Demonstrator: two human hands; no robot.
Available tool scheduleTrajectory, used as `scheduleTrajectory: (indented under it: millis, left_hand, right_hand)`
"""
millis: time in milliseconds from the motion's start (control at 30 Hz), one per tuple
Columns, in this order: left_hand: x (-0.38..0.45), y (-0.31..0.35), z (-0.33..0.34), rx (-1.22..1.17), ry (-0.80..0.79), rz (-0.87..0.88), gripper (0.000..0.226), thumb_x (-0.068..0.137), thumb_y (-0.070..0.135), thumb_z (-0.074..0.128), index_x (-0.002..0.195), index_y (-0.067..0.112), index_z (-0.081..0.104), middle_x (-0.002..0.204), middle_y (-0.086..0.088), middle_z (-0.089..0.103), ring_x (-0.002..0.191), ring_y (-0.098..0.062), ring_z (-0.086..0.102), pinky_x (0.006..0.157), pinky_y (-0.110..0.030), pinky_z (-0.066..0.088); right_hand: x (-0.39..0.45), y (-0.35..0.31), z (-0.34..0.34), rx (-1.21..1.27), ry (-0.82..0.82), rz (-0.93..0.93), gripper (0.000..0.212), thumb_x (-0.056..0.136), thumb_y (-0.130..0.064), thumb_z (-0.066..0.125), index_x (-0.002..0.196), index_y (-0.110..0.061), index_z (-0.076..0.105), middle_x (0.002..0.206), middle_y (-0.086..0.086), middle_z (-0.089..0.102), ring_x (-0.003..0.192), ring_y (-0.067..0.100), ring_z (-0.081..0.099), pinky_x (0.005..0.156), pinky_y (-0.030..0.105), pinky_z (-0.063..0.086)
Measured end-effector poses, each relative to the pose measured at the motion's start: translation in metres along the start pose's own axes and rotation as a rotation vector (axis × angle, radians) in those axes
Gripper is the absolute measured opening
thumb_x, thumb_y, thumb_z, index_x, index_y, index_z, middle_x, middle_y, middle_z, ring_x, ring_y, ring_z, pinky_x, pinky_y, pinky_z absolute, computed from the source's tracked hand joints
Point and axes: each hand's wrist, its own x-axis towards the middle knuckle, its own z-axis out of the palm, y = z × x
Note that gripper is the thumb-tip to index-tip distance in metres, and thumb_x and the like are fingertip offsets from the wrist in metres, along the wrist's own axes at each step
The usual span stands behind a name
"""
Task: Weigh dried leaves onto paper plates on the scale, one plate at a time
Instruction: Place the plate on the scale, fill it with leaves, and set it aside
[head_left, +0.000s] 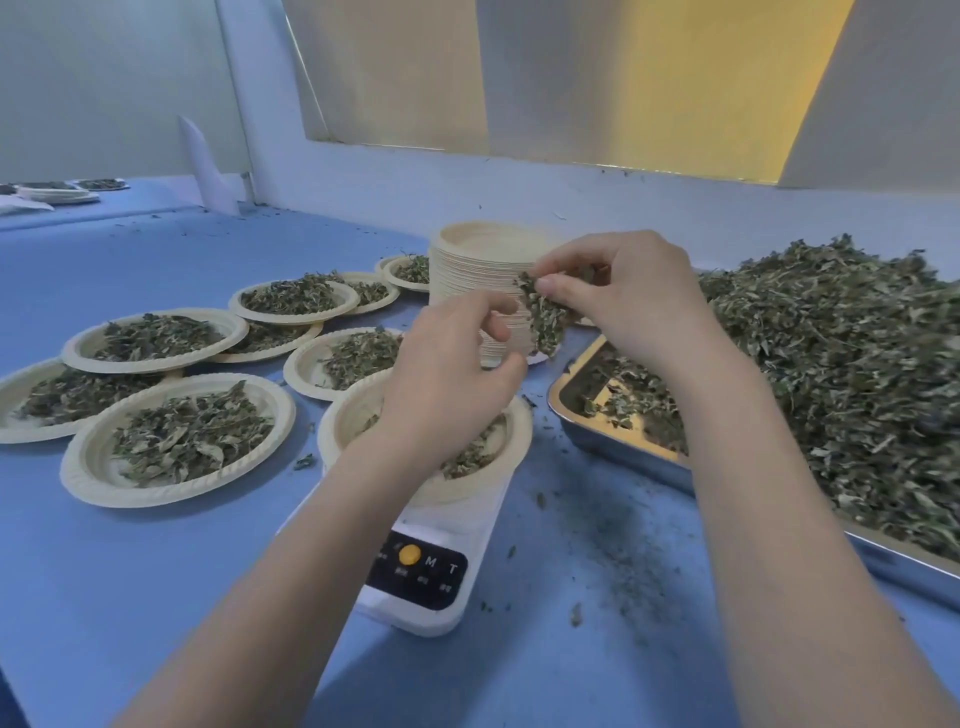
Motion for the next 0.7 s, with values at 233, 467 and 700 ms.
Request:
scheduleTrajectory:
  millis: [233, 467, 700]
  left_hand:
    - [0.017, 0.024, 0.026, 0.068, -0.123, 0.086, 0.029, 0.083, 0.018, 0.06, 0.112, 0.018, 0.063, 0.1, 0.004, 0.062, 0.1, -0.014, 0.053, 0.088, -0.03, 0.04]
    - [0.017, -0.004, -0.002, -0.014, -0.013, -0.104, 0.015, 0.084, 0.02, 0.061, 0.096, 0.028, 0.066, 0.093, 0.014, 0.062, 0.082, -0.001, 0.051, 0.066, -0.005, 0.034]
    - [-0.006, -0.05, -0.037, -0.02, 0.273, -0.381, 0.015, 0.084, 0.02, 0.058, 0.086, 0.031, 0.068, 0.085, 0.017, 0.064, 0.079, 0.0, 0.055, 0.067, -0.023, 0.036]
  right_hand:
    - [-0.003, 0.038, -0.027, -0.38, -0.187, 0.201, 0.018, 0.086, -0.026, 0.068, 0.104, -0.028, 0.068, 0.105, -0.005, 0.065, 0.075, 0.004, 0.051, 0.073, 0.016, 0.035]
    - [-0.002, 0.019, 0.002, -0.168, -0.375, 0.106, 0.024, 0.087, -0.032, 0.067, 0.111, -0.036, 0.068, 0.103, -0.011, 0.065, 0.091, 0.001, 0.059, 0.068, 0.01, 0.038]
    - [-0.004, -0.01, 0.049, -0.214, -0.602, -0.008, 0.054, 0.082, -0.052, 0.065, 0.131, -0.033, 0.054, 0.121, -0.007, 0.056, 0.115, 0.012, 0.051, 0.083, 0.024, 0.034]
